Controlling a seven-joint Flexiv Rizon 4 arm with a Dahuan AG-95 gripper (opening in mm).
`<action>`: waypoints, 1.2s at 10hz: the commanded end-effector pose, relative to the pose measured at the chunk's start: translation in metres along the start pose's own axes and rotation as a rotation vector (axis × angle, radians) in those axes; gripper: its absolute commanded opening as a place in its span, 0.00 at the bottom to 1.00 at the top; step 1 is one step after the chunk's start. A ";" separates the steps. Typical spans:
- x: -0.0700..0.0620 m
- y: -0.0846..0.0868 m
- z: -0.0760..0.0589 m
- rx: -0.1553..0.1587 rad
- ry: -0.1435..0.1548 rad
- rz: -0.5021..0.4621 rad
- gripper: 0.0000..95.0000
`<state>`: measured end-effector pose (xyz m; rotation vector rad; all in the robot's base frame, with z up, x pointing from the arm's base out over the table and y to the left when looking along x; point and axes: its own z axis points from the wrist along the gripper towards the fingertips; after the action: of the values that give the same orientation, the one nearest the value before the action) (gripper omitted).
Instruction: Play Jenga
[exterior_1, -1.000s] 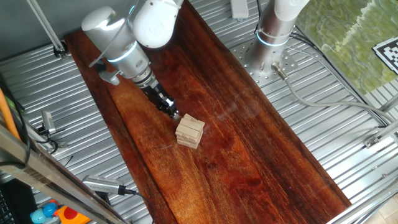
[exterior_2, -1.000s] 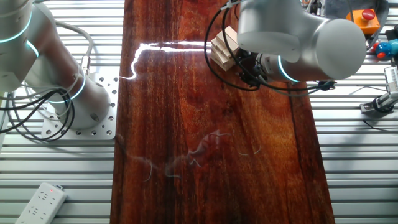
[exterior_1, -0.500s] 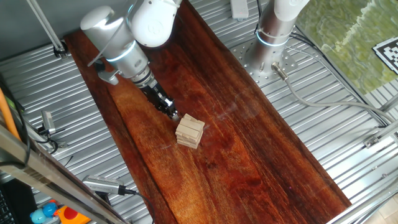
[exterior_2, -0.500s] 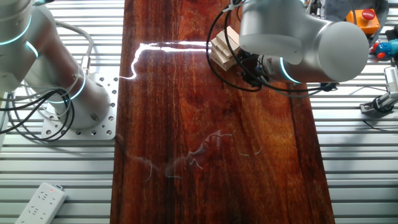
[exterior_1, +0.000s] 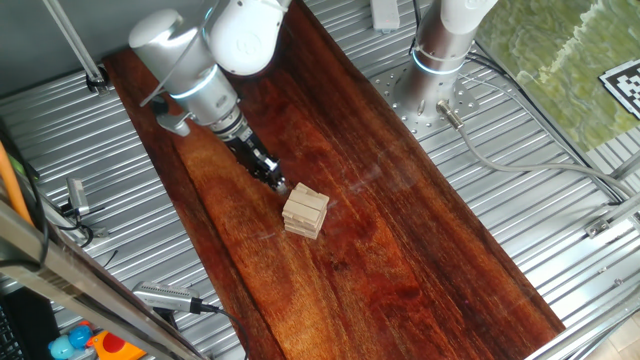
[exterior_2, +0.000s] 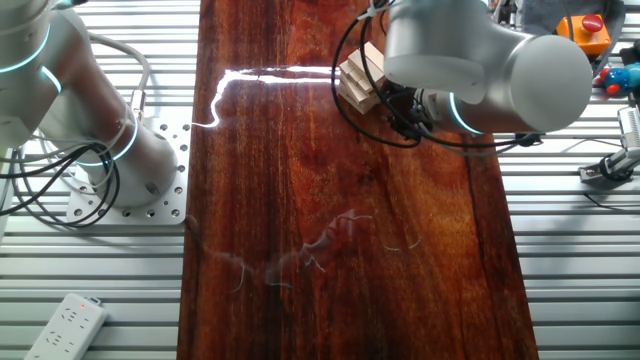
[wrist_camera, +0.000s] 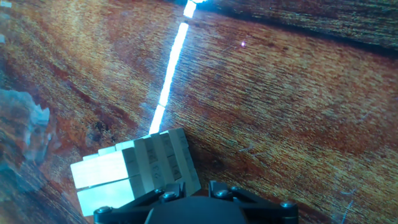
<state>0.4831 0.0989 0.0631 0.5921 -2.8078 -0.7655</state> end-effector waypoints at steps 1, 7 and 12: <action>0.000 0.000 0.000 0.001 -0.004 -0.009 0.40; -0.001 -0.001 0.001 0.016 -0.005 -0.064 0.40; -0.001 -0.002 0.002 0.043 0.000 -0.076 0.40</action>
<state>0.4835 0.0979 0.0610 0.7049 -2.8243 -0.7150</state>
